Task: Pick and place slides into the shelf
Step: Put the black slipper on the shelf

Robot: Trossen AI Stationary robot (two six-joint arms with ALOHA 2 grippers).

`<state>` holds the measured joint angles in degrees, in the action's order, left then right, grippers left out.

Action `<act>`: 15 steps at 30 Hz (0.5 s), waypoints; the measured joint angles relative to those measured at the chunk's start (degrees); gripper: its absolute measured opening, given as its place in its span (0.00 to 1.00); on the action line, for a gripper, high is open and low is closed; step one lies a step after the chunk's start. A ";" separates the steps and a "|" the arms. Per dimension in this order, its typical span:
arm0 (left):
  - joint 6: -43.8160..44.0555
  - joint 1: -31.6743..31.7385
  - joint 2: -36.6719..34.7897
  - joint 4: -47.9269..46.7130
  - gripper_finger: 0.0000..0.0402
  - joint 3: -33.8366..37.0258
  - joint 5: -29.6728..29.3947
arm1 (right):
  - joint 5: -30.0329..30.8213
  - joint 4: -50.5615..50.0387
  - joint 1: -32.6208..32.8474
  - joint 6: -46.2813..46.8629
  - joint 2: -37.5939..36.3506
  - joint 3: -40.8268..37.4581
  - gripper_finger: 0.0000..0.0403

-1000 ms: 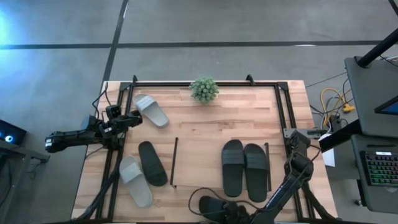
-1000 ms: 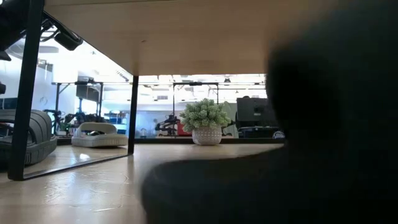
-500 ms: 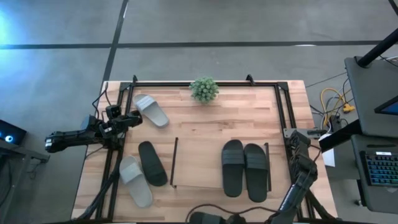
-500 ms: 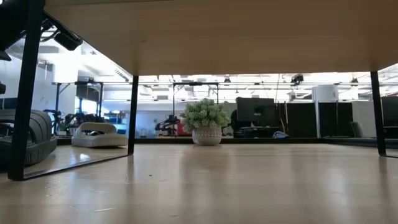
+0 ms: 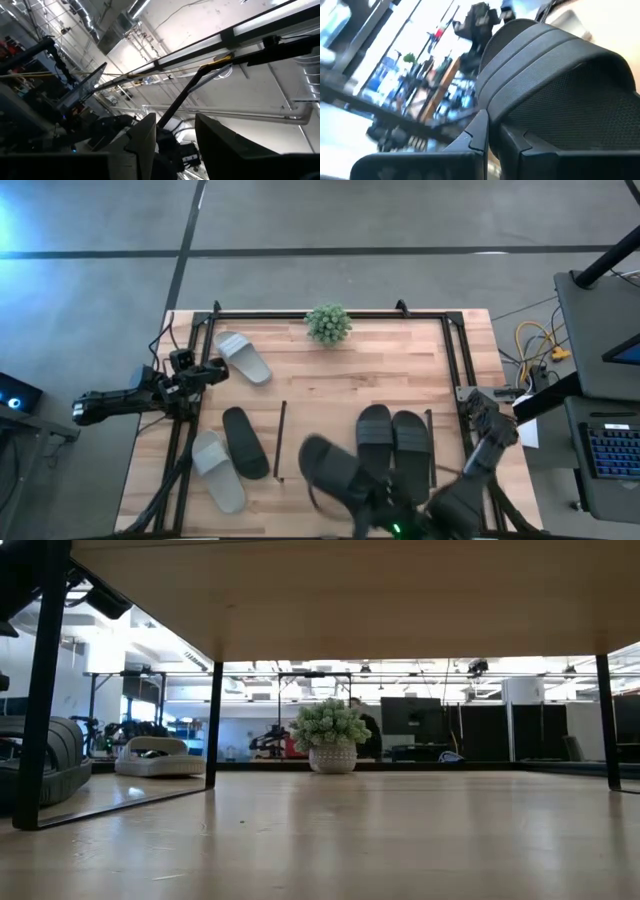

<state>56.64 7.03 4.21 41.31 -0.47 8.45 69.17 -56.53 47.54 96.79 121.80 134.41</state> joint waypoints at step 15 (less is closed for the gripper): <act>-4.80 -0.03 1.29 -14.77 0.22 -14.75 9.99 | -7.85 -7.18 -11.55 20.11 1.94 -0.08 0.05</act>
<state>51.84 7.00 5.49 26.54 -15.22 18.44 61.32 -63.71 35.99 116.90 123.74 134.33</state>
